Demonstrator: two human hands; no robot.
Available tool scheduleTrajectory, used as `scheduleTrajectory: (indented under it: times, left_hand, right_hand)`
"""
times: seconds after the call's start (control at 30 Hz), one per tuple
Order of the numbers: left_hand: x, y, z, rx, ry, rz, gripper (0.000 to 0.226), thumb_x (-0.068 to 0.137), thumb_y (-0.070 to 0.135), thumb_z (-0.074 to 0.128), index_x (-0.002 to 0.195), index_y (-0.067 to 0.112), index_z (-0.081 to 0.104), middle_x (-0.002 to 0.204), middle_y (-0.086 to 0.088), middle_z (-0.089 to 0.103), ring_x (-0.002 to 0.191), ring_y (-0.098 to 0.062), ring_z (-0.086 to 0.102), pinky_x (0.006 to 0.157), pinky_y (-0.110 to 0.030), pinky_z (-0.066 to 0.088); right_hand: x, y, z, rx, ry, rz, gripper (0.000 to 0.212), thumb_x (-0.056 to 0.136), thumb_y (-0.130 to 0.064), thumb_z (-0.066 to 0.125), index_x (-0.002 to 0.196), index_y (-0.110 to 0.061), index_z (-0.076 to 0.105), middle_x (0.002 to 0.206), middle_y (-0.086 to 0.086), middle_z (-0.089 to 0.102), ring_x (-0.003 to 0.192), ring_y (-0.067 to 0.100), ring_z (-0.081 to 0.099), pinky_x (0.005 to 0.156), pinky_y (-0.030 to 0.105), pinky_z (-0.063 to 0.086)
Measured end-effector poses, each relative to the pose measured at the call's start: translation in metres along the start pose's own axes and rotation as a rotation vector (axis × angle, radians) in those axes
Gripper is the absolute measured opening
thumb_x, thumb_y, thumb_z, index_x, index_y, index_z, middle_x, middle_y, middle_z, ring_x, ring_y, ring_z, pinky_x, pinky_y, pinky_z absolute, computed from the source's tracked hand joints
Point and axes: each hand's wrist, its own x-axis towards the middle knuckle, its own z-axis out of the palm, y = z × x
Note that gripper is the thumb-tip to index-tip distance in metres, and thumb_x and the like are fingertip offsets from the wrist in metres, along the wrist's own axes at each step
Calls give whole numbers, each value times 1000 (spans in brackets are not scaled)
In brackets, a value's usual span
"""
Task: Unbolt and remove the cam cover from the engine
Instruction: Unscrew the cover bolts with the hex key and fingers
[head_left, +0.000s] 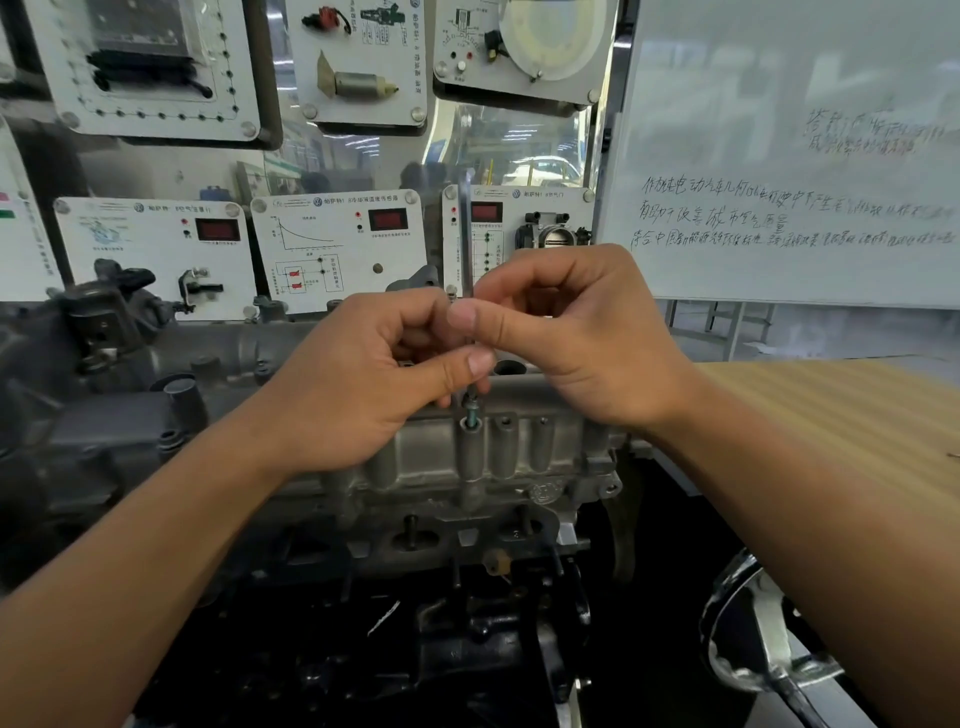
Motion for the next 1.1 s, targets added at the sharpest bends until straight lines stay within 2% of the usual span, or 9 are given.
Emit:
scheduleTrajectory:
  times: [0.1,0.2,0.33,0.4,0.5,0.67,0.8,0.93,1.1]
  left_hand:
    - [-1,0,0,7,-8,-12,28,84,39,63,97,16,71,82,4,76,66,-7,67,70,-21,57]
    - [0,0,0,13,-31,-19,20,90,41,62,97,27,74,85,7,77,68,-9,68,71,-18,55]
    - [-1,1,-5,-41,-82,-19,18,93,38,63,101,30,76,86,2,76,71,-16,68,76,-18,53]
    - [-1,1,-7,-44,-88,-20,18,92,38,63,98,29,78,77,-1,73,73,-15,68,77,-17,52]
    - [-1,0,-6,-40,-83,-17,16,93,37,63,92,32,79,79,-5,74,80,-23,72,84,-27,58]
    - [-1,1,-3,-75,-35,-8,19,86,32,66,97,21,77,83,1,77,72,-26,69,77,-26,59]
    - [-1,2,-2,-60,-1,-4,13,84,33,68,79,25,77,77,0,75,74,-30,70,76,-32,61]
    - [-1,2,-2,-45,-4,-8,14,83,34,68,79,23,76,76,1,75,70,-24,70,75,-30,61]
    - [-1,3,-2,-35,-8,-19,21,84,34,68,87,15,76,75,7,75,65,-10,67,71,-19,57]
  right_hand:
    - [0,0,1,5,-15,-7,7,85,-6,75,86,0,72,74,23,69,64,44,62,55,44,53]
    - [-1,-2,0,75,-72,-14,1,87,0,70,88,0,71,71,21,68,59,40,64,54,37,56]
    - [0,-1,1,98,-110,-5,8,92,1,64,89,-4,69,71,24,65,54,42,61,53,48,53]
    - [0,0,0,101,-122,10,9,94,1,61,92,-1,70,72,22,66,54,39,61,53,42,53]
    - [0,-1,-1,88,-129,17,10,94,0,61,94,3,70,67,13,67,54,26,64,54,26,51]
    - [-1,0,2,82,-31,5,7,90,-5,69,90,2,72,69,13,71,58,16,65,56,23,53]
    - [-3,-1,1,87,5,-10,6,92,-4,66,93,-8,72,55,-16,63,50,-2,56,54,8,42]
    - [-3,-4,2,83,12,-27,8,92,-4,66,94,-9,71,53,-18,60,48,-2,54,52,8,40]
    - [-3,-5,2,81,20,-30,5,88,-4,70,92,-6,72,62,-12,65,50,-1,55,52,9,40]
